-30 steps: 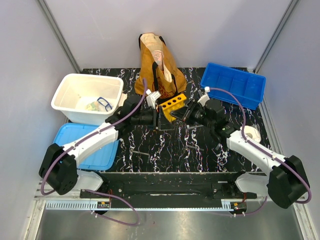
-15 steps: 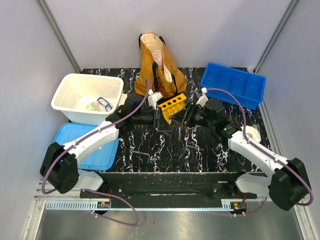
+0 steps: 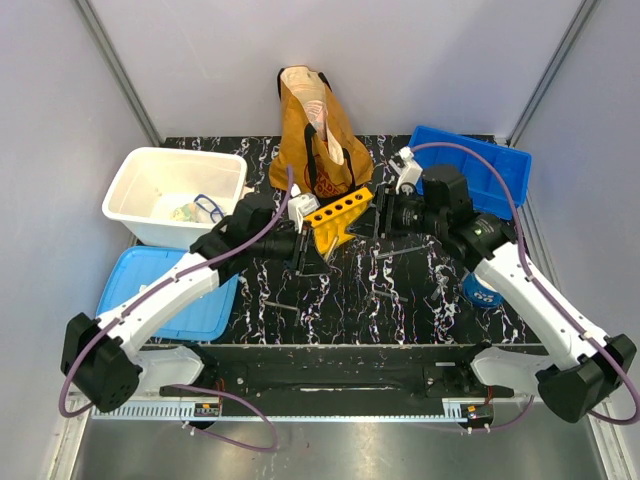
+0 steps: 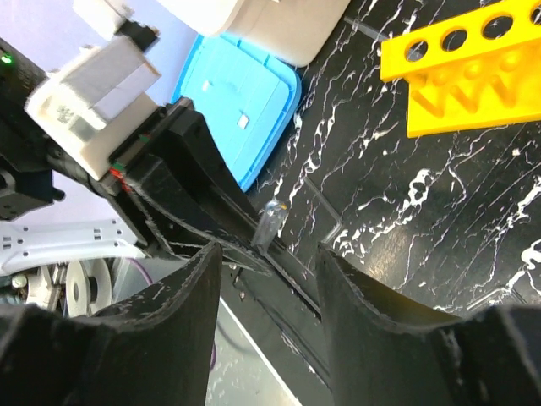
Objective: Organize the chemistry lab equipment
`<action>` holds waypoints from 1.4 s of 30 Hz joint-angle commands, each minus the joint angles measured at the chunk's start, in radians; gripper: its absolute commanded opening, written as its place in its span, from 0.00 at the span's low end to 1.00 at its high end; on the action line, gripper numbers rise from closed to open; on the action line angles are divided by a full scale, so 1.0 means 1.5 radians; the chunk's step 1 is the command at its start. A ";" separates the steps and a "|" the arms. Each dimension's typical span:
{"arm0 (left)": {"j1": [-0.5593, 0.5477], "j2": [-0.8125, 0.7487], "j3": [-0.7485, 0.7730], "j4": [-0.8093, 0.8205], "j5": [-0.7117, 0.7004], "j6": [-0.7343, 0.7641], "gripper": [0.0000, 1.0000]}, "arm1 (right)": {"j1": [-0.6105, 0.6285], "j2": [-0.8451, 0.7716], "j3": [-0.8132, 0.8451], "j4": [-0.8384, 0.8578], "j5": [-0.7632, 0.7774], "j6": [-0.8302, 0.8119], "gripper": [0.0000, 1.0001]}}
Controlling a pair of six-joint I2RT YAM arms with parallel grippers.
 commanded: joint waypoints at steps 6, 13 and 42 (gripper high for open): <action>-0.009 -0.061 0.011 -0.010 0.001 0.064 0.11 | -0.003 0.070 0.083 -0.058 -0.172 -0.057 0.54; -0.011 -0.058 0.020 -0.030 0.009 0.078 0.11 | -0.003 0.113 0.091 -0.018 -0.213 -0.041 0.50; -0.011 -0.043 0.016 -0.033 -0.009 0.083 0.11 | 0.000 0.171 0.066 0.023 -0.258 -0.040 0.30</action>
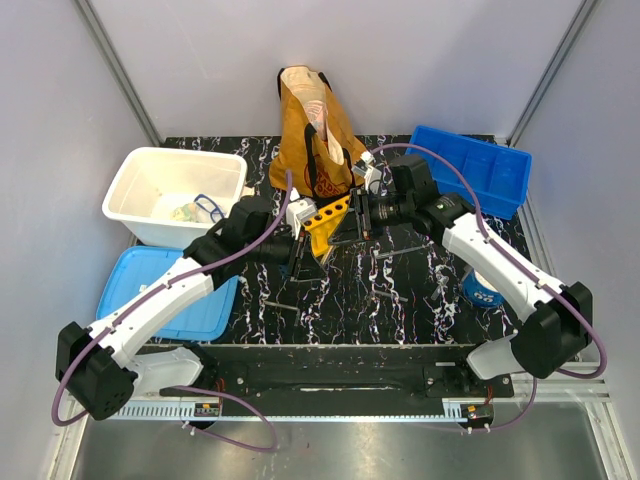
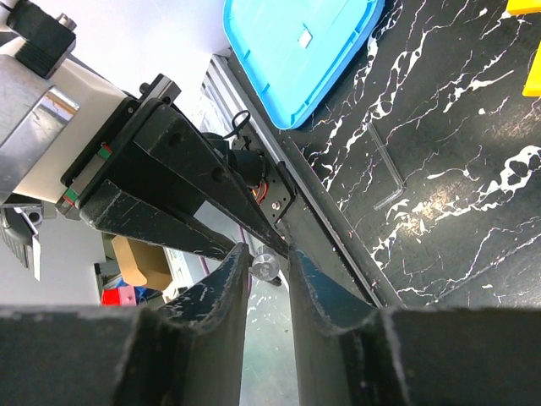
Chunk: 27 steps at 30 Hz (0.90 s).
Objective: Organize the chemistry lab equipment
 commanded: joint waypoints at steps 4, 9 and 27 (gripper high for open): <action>-0.003 0.004 0.017 0.015 -0.020 0.011 0.13 | 0.000 -0.011 -0.001 0.028 -0.011 -0.005 0.21; -0.003 -0.002 0.018 0.007 -0.037 0.010 0.30 | -0.001 -0.033 -0.006 0.042 0.043 0.004 0.20; -0.003 -0.210 -0.035 -0.119 -0.333 0.041 0.99 | -0.003 -0.058 -0.063 0.171 0.636 -0.173 0.22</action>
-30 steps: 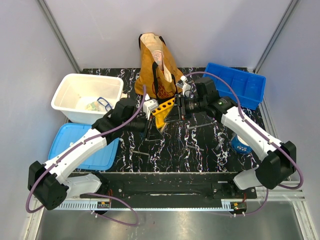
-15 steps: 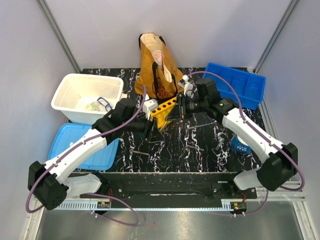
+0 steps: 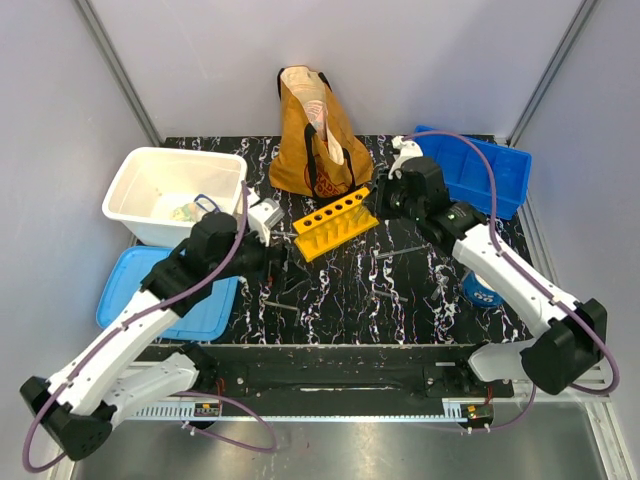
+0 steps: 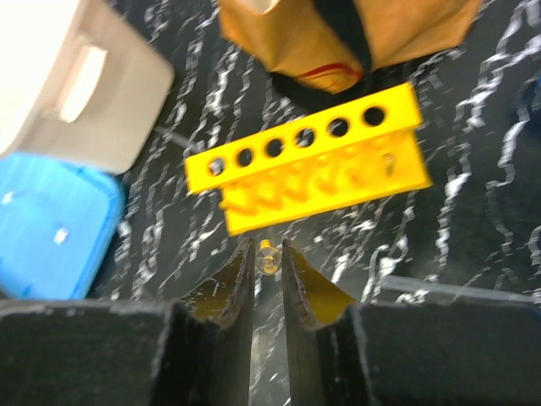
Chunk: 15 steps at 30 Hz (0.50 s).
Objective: Organize the chemistry lab equipment
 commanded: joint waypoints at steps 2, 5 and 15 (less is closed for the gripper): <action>-0.002 -0.073 -0.051 -0.021 -0.179 0.013 0.99 | -0.002 0.020 -0.039 0.149 0.158 -0.096 0.22; -0.002 -0.093 -0.060 -0.024 -0.207 0.002 0.99 | -0.001 0.051 -0.053 0.211 0.184 -0.139 0.22; -0.002 -0.115 -0.062 -0.016 -0.208 0.003 0.99 | -0.001 0.137 -0.070 0.310 0.168 -0.177 0.24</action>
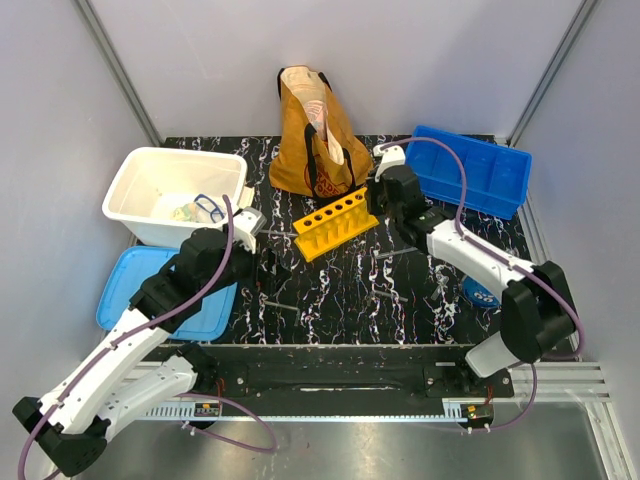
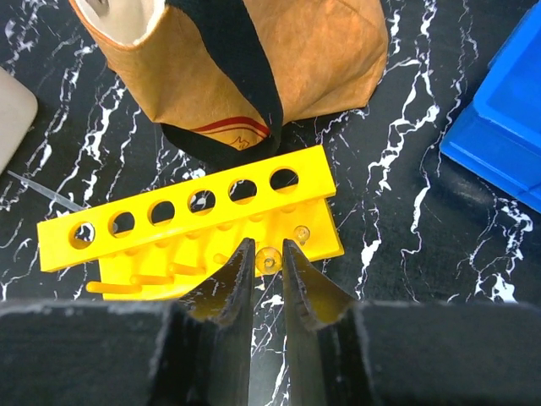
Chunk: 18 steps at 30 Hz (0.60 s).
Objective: Organize the chemistry lab equipment
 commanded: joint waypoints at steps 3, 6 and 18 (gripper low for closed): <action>-0.002 -0.013 0.000 0.020 -0.024 -0.003 0.99 | -0.001 0.041 0.013 0.079 -0.021 -0.012 0.24; -0.002 -0.011 0.000 0.020 -0.021 -0.004 0.99 | -0.001 0.055 0.012 0.083 -0.017 -0.013 0.24; -0.002 -0.006 0.000 0.020 -0.022 -0.004 0.99 | -0.001 0.079 0.022 0.058 -0.026 -0.024 0.24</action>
